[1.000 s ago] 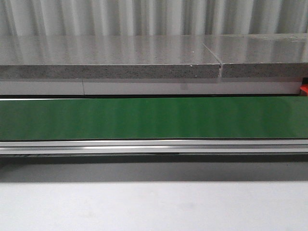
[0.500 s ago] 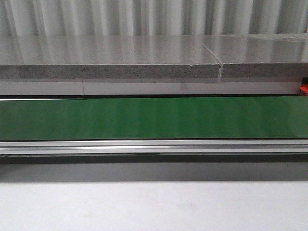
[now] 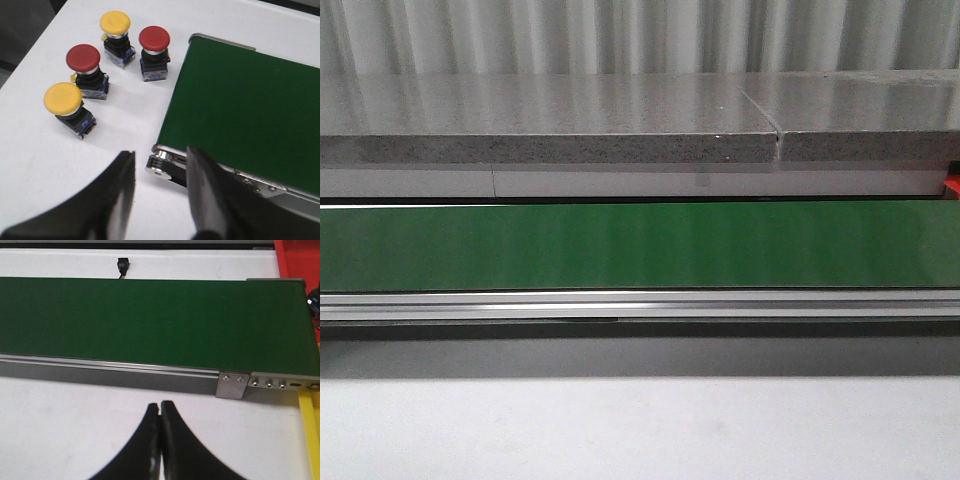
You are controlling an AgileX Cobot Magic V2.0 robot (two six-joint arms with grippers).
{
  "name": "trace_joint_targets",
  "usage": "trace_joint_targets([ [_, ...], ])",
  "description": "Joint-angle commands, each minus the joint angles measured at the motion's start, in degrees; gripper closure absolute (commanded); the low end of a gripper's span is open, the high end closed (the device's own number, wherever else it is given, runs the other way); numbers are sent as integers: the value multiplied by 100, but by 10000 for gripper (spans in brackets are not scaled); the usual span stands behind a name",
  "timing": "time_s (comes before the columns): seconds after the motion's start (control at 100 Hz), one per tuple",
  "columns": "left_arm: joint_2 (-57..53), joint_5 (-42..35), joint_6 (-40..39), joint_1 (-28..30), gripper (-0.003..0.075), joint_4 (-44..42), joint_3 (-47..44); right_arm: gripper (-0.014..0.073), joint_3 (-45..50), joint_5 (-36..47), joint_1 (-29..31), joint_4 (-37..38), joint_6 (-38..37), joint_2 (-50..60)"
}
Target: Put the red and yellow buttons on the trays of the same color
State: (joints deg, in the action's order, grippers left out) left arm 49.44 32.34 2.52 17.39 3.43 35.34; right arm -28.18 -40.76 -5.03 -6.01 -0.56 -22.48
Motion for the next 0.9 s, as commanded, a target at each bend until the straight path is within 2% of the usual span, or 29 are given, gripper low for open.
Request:
trace_joint_targets([
  [0.0, 196, -194, -24, 181, 288, 77, 363, 716, -149, 373, -19, 6, 56, -24],
  [0.08, 483, 0, -38, 383, 236, 77, 536, 716, -149, 373, -19, 6, 56, -24],
  [0.33, 1689, 1277, -38, 1026, 237, 303, 1316, 716, -149, 373, -19, 6, 56, -24],
  [0.48, 2497, 2009, -38, 1212, 238, 317, 1922, 716, -149, 373, -19, 6, 56, -24],
  [0.89, 4173, 2349, 29, 1284, 239, 145, 2919, 716, -149, 378, -19, 6, 56, -24],
])
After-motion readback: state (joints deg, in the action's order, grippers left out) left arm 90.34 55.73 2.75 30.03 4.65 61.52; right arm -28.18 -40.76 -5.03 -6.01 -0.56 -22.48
